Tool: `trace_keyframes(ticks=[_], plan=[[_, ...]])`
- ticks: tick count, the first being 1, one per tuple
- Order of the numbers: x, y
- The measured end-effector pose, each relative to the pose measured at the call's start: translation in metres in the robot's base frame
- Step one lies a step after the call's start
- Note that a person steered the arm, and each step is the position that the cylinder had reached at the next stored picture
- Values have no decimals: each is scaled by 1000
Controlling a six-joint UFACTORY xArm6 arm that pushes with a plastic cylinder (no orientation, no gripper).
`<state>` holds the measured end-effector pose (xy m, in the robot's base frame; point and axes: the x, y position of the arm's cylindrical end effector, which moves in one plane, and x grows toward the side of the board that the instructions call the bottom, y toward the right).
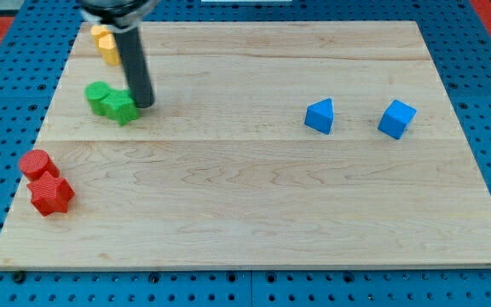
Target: Move the blue blocks at the top center of the board
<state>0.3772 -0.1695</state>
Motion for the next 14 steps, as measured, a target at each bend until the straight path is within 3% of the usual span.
trace_keyframes(ticks=[4,6,12,14], plan=[[-36,-13],[-13,22],[-32,22],[55,152]])
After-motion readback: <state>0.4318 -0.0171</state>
